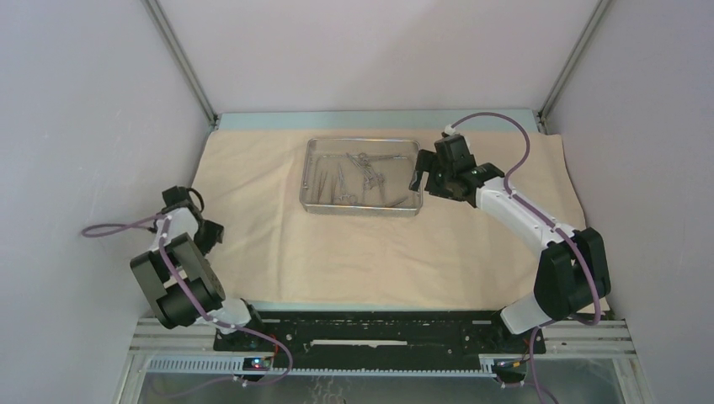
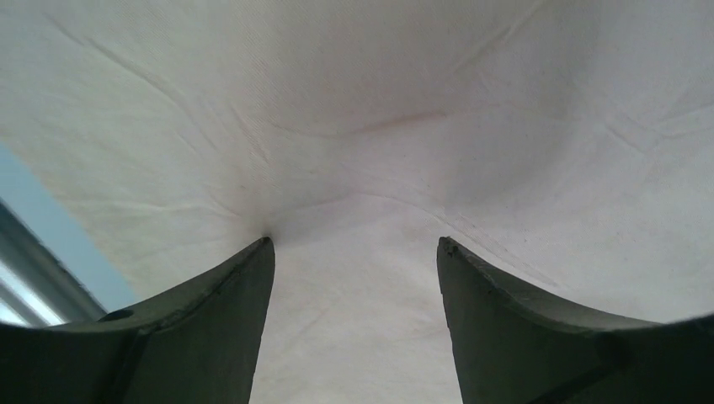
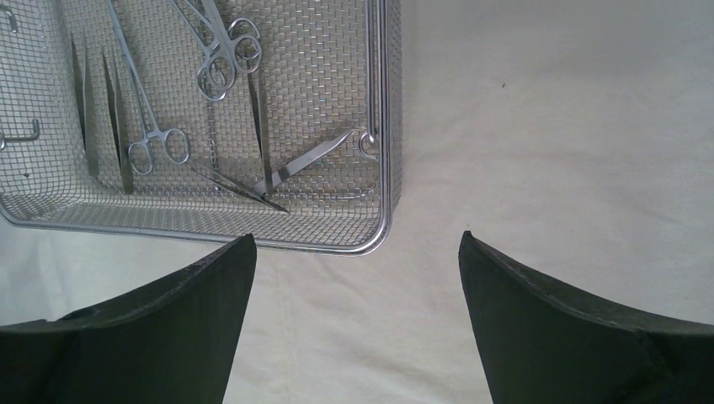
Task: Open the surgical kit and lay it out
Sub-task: Smooth out the surgical kit at the center of the board, then pick up the medical item from the container.
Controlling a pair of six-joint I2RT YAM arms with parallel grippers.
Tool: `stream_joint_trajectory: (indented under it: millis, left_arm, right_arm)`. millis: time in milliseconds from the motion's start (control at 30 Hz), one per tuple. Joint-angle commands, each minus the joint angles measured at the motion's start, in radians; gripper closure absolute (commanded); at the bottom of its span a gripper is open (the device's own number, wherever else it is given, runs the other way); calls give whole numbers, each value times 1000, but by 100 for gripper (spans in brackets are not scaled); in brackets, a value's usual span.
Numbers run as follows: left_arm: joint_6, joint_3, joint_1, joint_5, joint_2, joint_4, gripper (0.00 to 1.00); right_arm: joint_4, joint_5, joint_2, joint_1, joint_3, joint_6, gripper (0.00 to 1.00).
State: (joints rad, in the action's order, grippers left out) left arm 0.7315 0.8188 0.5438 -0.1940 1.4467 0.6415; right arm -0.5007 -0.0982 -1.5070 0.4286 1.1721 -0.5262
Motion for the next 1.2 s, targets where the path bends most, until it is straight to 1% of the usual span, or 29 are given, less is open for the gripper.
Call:
stream_joint_trajectory:
  millis: [0,67,167,233,333,467,533,600,667,700,833,933,967,1100,1167]
  left_arm:
    - [-117,99,-2,-147,-5,61,24]
    - [-154,126,-49,-145,-30,50,24]
    - [-188,182,-182,-150,-66,66,24]
    - [-188,205,-262,-112,-94,62,24]
    - [-208,244,-386,-57,-136,60,24]
    - [-264,289,-531,-31,-186,84,23]
    - [-279,287,-602,-9,-219,89,22]
    - [-306,281,-671,9,-248,87,22]
    - [-328,272,-716,33,-269,87,22]
    - [-345,268,-747,47,-272,84,22]
    - [-364,233,-817,87,-287,68,21]
    - [-378,217,-848,108,-293,48,21]
    - [-383,220,-850,113,-294,46,21]
    - [-399,220,-852,122,-312,33,21]
    - [-403,213,-853,125,-324,25,21]
  right_arm:
    - [47,36,25,-17,15,41,1]
    - [52,40,24,-21,16,44,1]
    - [57,33,23,-12,27,62,2]
    - [52,20,5,6,56,81,3]
    - [35,8,-44,35,117,118,8]
    - [26,-10,-143,73,213,176,9]
    - [-1,-25,-211,97,291,207,12]
    - [-29,-23,-289,130,378,270,19]
    - [-50,-57,-364,163,459,329,25]
    - [-54,-68,-401,175,495,361,26]
    - [-57,-56,-532,189,593,484,28]
    - [-72,-26,-607,176,664,524,31]
    - [-84,-16,-633,169,694,543,34]
    - [-148,15,-730,150,819,558,48]
    - [-162,16,-764,150,860,569,52]
